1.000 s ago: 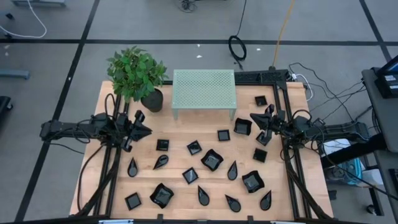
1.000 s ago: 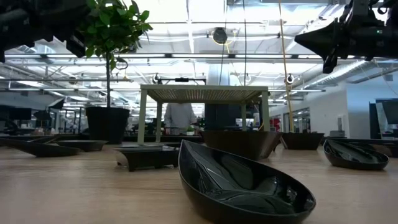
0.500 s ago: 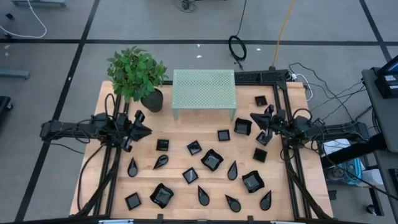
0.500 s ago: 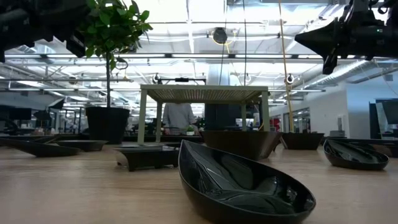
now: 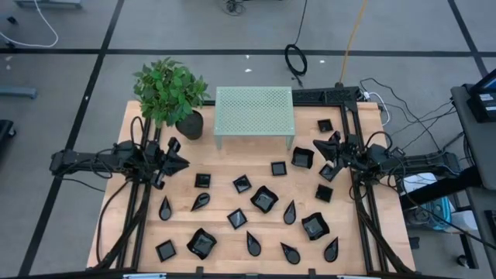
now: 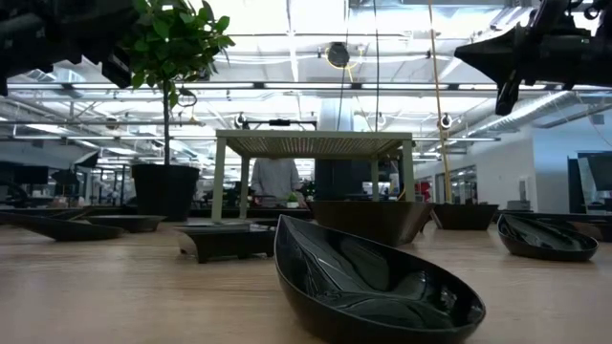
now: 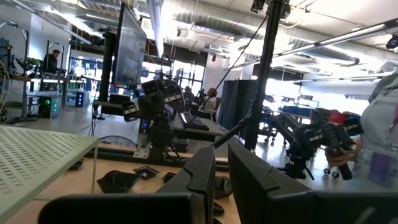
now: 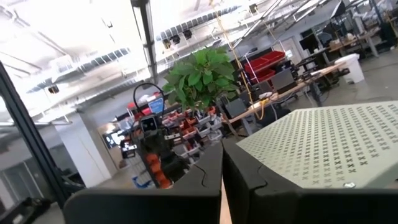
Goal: Pick & Place Mini shaped plates
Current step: Put the distorted square plate on the shelf
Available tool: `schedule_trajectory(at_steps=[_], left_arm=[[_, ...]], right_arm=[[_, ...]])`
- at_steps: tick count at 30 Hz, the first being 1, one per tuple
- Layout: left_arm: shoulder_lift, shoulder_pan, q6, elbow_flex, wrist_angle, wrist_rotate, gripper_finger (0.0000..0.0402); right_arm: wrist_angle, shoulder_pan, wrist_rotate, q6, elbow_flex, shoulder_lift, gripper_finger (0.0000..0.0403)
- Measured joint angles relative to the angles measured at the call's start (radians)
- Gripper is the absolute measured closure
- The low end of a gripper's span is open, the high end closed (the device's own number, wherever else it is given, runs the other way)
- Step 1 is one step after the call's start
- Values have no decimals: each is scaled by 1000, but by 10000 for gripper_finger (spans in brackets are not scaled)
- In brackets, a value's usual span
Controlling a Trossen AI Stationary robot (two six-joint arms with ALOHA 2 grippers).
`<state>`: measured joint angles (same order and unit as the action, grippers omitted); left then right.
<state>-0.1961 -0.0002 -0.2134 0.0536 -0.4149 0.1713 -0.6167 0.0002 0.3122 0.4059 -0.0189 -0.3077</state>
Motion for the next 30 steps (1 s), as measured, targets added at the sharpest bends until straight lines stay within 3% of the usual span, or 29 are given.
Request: schedule_trajectory(at_steps=[5,10,19,30], left_arm=[[0,0,0,0,0,0,353],[0,0,0,0,0,0,353],[0,0,0,0,0,0,353],[0,0,0,0,0,0,353]], right_arm=[[0,0,13,-27,0,-2,403],[0,-1,107,-22,0,-2,403],[18,-17,112,47,-2,-2,393],[379,-74,106,17,-174,-30,337]])
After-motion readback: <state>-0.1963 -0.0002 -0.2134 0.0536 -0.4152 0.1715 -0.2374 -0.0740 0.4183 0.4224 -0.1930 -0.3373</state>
